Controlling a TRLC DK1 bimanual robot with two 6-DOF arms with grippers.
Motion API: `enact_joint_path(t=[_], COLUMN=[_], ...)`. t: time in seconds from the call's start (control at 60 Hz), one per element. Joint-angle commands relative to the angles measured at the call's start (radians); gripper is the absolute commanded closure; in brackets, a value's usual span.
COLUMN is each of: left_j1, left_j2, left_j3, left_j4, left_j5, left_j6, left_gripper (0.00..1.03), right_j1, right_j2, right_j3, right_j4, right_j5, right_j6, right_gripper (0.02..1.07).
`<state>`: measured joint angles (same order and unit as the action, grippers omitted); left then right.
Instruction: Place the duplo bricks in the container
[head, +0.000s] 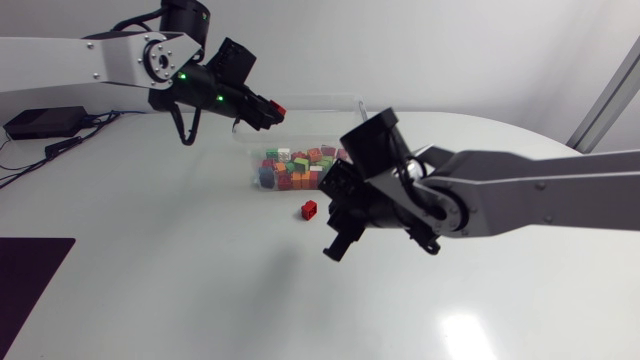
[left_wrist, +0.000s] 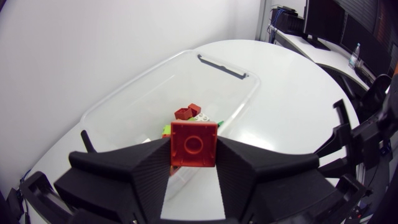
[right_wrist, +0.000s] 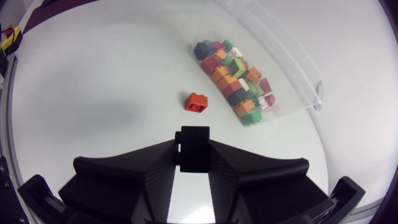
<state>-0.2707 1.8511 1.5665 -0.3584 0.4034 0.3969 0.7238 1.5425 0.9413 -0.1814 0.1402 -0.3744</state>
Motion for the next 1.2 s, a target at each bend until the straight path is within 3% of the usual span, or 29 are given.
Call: enact_joint_path(t=[0.0, 0.083, 0.2, 0.267, 0.383, 0.683, 0.95, 1.183], left_j1=[-0.007, -0.010, -0.030, -0.036, -0.042, -0.032, -0.047, -0.087], left_j2=[0.092, 0.166, 0.263, 0.281, 0.241, -0.115, -0.365, -0.409], left_j3=[0.107, 0.184, 0.287, 0.310, 0.267, -0.079, -0.333, -0.499], left_j4=[0.015, 0.015, 0.016, 0.016, 0.016, 0.067, 0.009, 0.013], left_j5=[-0.032, -0.069, -0.140, -0.156, -0.160, -0.160, -0.156, -0.147], left_j6=[-0.038, -0.052, -0.053, -0.055, -0.055, -0.044, -0.001, 0.025], left_gripper=[0.63, 0.56, 0.18, 0.07, 0.05, 0.05, 0.06, 0.06], right_j1=[-0.040, -0.075, -0.127, -0.159, -0.202, -0.285, -0.308, -0.302], right_j2=[-0.047, -0.064, -0.053, -0.030, 0.016, 0.191, 0.390, 0.574], right_j3=[0.070, 0.128, 0.215, 0.275, 0.366, 0.556, 0.743, 0.892], right_j4=[-0.040, -0.067, -0.082, -0.089, -0.095, -0.049, -0.009, -0.003], right_j5=[-0.028, -0.054, -0.097, -0.128, -0.172, -0.251, -0.281, -0.298], right_j6=[-0.017, -0.015, -0.012, -0.004, 0.015, 0.049, 0.084, 0.100], right_gripper=[0.76, 0.76, 0.76, 0.76, 0.76, 0.76, 0.75, 0.72])
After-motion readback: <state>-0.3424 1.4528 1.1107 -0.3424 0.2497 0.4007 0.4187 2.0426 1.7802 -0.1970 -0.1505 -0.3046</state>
